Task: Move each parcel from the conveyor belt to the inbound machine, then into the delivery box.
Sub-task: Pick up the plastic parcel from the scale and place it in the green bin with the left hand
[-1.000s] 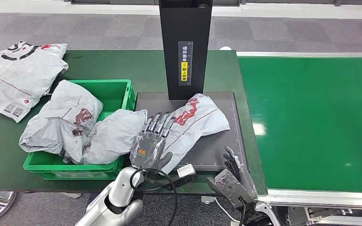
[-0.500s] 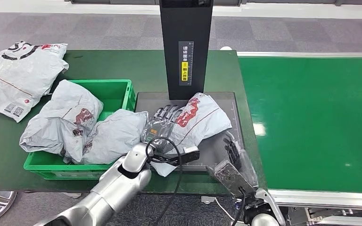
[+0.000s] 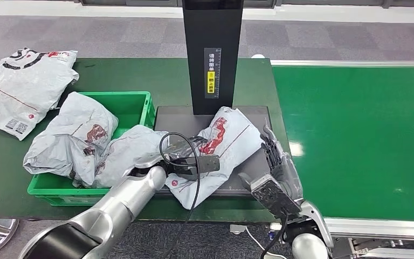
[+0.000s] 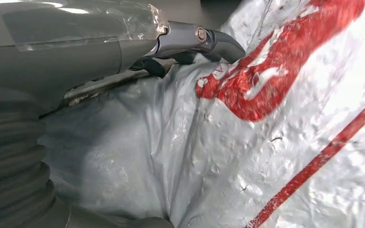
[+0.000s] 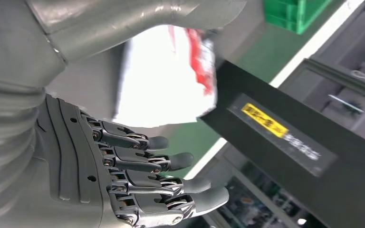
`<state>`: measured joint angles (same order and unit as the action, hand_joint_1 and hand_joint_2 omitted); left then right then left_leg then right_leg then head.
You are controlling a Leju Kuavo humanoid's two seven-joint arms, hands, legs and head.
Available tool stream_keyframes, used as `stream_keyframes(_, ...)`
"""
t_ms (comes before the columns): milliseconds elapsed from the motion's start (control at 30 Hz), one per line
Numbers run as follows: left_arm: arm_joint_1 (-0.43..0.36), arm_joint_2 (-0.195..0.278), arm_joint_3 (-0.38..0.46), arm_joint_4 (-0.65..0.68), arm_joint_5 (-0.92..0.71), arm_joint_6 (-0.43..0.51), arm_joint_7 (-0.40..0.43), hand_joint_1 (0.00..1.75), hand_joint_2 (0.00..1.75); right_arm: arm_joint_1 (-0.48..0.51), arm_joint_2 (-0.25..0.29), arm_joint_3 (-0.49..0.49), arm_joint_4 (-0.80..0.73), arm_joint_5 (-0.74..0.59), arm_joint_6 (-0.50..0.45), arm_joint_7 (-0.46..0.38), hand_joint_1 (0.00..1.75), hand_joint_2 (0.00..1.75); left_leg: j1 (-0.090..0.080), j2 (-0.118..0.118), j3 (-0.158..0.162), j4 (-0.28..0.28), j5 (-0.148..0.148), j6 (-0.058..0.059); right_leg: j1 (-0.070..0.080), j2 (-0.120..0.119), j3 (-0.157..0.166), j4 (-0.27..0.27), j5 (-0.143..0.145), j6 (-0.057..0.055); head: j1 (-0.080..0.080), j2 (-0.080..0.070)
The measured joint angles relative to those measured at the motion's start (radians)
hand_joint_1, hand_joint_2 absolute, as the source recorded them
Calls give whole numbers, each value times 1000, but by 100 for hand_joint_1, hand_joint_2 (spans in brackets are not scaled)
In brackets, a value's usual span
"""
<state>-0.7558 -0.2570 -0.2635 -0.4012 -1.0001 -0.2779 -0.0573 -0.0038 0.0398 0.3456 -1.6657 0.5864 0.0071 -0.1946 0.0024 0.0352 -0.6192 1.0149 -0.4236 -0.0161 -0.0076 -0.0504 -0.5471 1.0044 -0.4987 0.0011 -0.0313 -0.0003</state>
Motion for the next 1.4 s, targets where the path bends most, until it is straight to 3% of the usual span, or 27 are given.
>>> stream_keyframes(100,-29,-1,11,34,1,-144,15,175,175,-32,8,0,15,-8,4,-4,0,175,0,0,5,0,-1,0,-1,0,5,0,-1,0,0,0)
stream_keyframes(233,-61,-5,11,59,5,-212,19,175,175,-50,10,0,29,-17,4,-11,0,175,0,0,11,0,-2,1,-1,-1,11,0,-2,0,0,0)
stream_keyframes(533,-90,-21,32,74,16,-227,8,175,175,-47,10,-8,33,-30,-12,-22,0,175,0,0,15,0,-2,1,-1,-1,15,0,-2,0,0,0)
stream_keyframes(833,-82,-24,42,84,21,-179,11,175,175,-21,10,-23,29,-33,-22,-23,0,175,0,0,14,0,-3,0,-1,0,13,0,-2,0,0,0)
stream_keyframes(1400,-79,-5,88,79,112,28,-21,175,175,49,15,-82,-29,-38,-23,-22,0,175,0,1,11,0,-3,0,-1,1,9,0,-3,0,0,0)
